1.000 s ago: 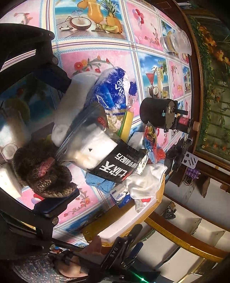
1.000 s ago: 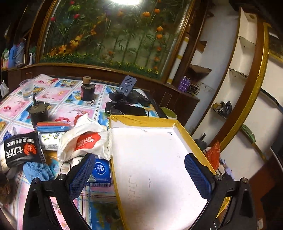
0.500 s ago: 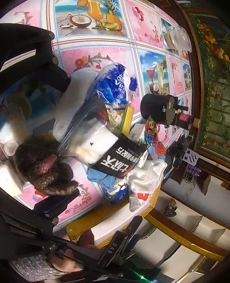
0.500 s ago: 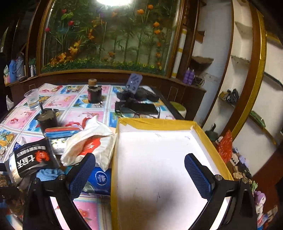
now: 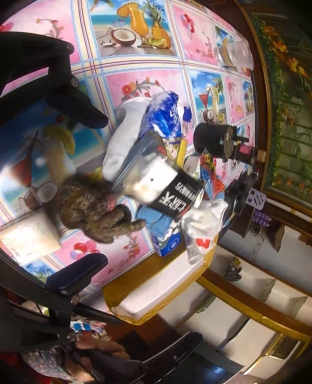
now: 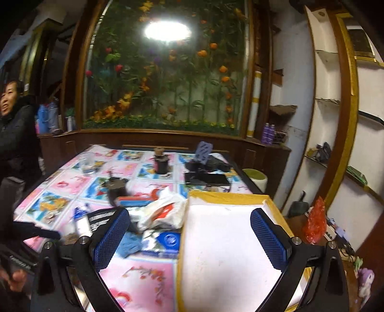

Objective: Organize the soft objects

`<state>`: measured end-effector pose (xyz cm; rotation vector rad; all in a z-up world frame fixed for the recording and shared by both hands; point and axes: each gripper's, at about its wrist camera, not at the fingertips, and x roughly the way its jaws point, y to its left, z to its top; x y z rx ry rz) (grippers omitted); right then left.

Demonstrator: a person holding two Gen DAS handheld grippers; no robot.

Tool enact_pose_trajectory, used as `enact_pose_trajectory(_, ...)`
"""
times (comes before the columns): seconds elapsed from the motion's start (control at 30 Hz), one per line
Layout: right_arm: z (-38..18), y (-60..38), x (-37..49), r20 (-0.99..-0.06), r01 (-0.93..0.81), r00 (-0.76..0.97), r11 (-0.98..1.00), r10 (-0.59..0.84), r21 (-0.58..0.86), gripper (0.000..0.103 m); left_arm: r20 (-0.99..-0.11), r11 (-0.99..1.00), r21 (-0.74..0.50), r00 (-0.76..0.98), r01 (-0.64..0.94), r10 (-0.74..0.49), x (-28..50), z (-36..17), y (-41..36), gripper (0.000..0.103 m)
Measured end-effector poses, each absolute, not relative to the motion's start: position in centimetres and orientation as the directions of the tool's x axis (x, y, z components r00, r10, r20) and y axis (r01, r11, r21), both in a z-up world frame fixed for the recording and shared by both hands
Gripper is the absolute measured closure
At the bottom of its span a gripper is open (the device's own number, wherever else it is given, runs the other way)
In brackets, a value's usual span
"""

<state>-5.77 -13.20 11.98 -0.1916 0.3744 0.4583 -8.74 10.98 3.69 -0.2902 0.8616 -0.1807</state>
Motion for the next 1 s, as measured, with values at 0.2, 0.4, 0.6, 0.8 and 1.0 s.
enact_pose_trajectory(0.2, 9.6, -13.6, -7.5, -0.493, -0.570, 0.696, 0.819, 0.523, 0.064, 0.001, -0.757, 0.969, -0.242, 0.615, 0.051, -0.222, -7.6, 3.1, 8.1, 0.010)
enact_pose_trajectory(0.4, 8.1, -13.5, -8.1, -0.562, -0.615, 0.611, 0.781, 0.558, 0.107, 0.001, -0.782, 0.973, -0.226, 0.586, 0.049, -0.211, -6.6, 2.3, 7.1, 0.057)
enact_pose_trajectory(0.6, 5.7, -11.2, -9.1, -0.660, -0.686, 0.451, 0.706, 0.601, 0.174, 0.001, -0.737, 0.963, -0.266, 0.636, 0.040, -0.230, -7.8, 3.8, 9.1, 0.057)
enact_pose_trajectory(0.8, 3.0, -5.5, -11.5, -0.750, -0.768, 0.316, 0.621, 0.580, 0.157, 0.001, -0.696, 0.955, -0.297, 0.682, 0.012, -0.225, -9.1, 5.3, 11.5, 0.057)
enact_pose_trajectory(1.0, 0.1, -1.5, -12.1, -0.839, -0.768, 0.252, 0.627, 0.481, 0.129, 0.002, -0.666, 0.947, -0.320, 0.707, 0.020, -0.239, -10.1, 5.9, 12.7, 0.057)
